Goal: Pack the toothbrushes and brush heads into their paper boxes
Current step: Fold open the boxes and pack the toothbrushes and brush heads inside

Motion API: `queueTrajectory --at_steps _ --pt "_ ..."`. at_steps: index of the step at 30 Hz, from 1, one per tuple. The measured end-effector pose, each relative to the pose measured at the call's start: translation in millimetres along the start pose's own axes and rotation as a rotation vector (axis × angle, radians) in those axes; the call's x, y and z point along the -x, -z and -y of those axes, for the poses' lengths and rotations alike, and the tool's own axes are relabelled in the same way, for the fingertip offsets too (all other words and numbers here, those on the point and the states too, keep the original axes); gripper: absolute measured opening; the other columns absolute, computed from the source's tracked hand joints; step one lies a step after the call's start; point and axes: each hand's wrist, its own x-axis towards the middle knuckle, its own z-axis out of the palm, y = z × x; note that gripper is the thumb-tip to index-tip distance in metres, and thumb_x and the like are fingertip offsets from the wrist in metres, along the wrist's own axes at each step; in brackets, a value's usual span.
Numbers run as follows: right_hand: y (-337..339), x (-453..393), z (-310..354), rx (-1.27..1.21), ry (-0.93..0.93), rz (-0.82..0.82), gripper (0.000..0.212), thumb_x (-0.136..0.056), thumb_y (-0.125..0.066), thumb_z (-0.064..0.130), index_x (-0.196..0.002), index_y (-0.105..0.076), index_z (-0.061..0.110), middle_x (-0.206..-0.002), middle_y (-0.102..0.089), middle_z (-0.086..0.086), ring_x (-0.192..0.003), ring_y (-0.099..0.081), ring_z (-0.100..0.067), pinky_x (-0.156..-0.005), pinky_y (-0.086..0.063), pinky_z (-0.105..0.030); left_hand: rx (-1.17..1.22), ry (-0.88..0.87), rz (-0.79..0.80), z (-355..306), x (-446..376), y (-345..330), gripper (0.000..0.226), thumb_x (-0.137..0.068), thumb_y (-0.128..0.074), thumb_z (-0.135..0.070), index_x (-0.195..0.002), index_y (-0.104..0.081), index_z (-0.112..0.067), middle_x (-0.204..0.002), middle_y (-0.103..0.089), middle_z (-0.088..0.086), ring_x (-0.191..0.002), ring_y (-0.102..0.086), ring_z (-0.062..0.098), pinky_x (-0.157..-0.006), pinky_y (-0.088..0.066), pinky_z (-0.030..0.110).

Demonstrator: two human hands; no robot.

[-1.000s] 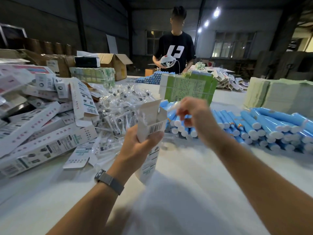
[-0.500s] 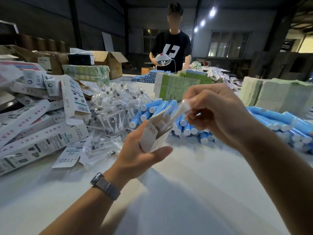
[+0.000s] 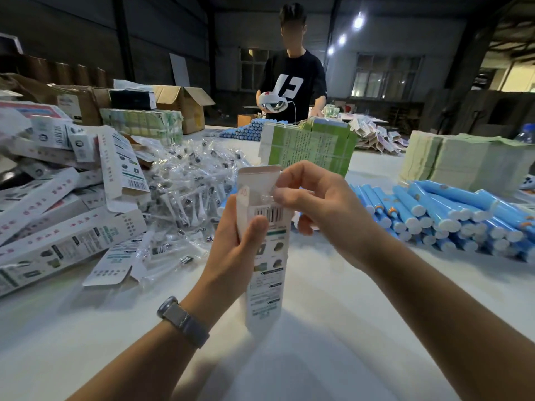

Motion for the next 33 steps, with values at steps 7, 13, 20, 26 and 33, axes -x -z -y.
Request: queueTrajectory --at_steps 7,13,20,26,33 --pt "7 1 -18 0.041 0.079 0.056 0.011 -0.086 -0.064 0.021 -0.096 -0.066 0.026 -0.076 -0.067 0.018 -0.067 -0.058 -0.001 -0.065 -0.047 -0.029 0.101 -0.040 -0.086 5 -2 -3 0.042 -0.092 -0.060 -0.045 -0.112 -0.025 -0.033 -0.110 -0.065 0.011 -0.076 -0.069 0.028 -0.066 -0.061 0.048" --pt "11 3 -22 0.058 0.156 -0.015 0.009 -0.083 -0.072 0.022 -0.087 -0.070 0.030 -0.089 -0.064 -0.006 -0.075 -0.056 -0.008 -0.065 -0.050 -0.031 -0.057 -0.153 -0.040 3 1 -2 0.015 -0.095 -0.050 -0.038 -0.104 -0.047 -0.050 -0.092 -0.062 0.011 -0.072 -0.063 0.041 -0.061 -0.055 0.064" --pt "21 22 -17 0.027 0.242 -0.077 0.026 -0.076 -0.077 0.027 -0.096 -0.061 0.032 -0.100 -0.062 0.015 -0.095 -0.062 -0.015 -0.075 -0.056 -0.042 0.007 -0.148 0.036 1 9 -17 0.015 -0.096 -0.043 -0.039 -0.103 -0.048 -0.051 -0.091 -0.067 0.000 -0.068 -0.061 0.024 -0.059 -0.054 0.034" --pt "19 23 -9 0.123 0.266 -0.042 0.038 -0.081 -0.074 0.015 -0.115 -0.064 0.030 -0.102 -0.063 0.003 -0.094 -0.058 -0.022 -0.073 -0.047 -0.028 0.029 -0.161 0.062 -1 11 -19 0.028 -0.096 -0.044 -0.035 -0.106 -0.040 -0.060 -0.116 -0.068 0.004 -0.082 -0.070 0.029 -0.073 -0.060 0.044" --pt "16 27 2 0.255 0.271 -0.057 0.010 -0.086 -0.068 0.018 -0.089 -0.074 0.011 -0.096 -0.060 -0.001 -0.091 -0.060 -0.017 -0.070 -0.051 -0.031 0.003 -0.134 0.048 -1 12 -20 0.021 -0.095 -0.045 -0.037 -0.105 -0.044 -0.055 -0.109 -0.067 0.004 -0.081 -0.068 0.036 -0.073 -0.060 0.057"
